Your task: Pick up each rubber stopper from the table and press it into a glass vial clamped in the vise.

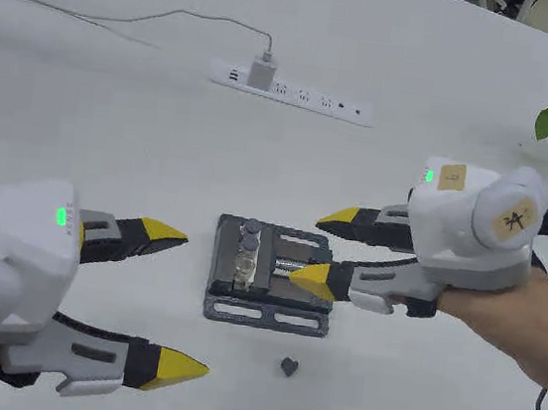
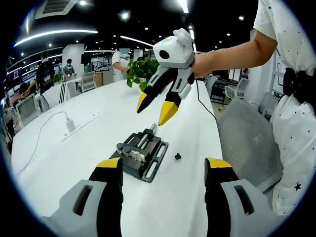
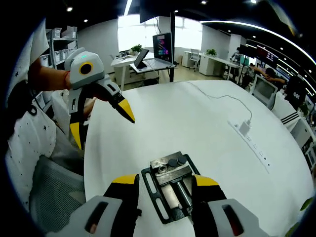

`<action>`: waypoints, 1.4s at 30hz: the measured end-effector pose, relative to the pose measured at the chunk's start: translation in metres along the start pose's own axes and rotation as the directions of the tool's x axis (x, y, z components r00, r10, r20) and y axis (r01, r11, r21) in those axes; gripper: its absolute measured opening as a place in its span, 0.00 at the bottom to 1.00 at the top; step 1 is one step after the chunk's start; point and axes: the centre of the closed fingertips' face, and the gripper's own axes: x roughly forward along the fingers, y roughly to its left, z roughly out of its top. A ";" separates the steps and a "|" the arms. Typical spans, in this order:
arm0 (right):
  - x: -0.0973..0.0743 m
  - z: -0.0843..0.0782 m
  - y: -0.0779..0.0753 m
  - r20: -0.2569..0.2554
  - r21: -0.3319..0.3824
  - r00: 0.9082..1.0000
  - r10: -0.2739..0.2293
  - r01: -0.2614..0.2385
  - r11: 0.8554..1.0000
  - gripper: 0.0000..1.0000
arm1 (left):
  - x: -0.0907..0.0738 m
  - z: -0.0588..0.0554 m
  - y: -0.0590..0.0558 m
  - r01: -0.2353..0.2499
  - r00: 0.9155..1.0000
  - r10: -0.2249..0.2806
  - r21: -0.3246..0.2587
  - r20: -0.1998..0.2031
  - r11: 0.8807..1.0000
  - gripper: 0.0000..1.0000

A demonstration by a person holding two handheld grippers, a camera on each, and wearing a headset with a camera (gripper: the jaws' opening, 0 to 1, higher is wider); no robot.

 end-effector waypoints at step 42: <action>-0.078 -0.113 0.043 0.219 0.201 0.968 -0.123 0.079 0.977 0.77 | 0.096 -0.042 -0.032 0.365 0.897 -0.186 0.435 -0.401 0.823 0.25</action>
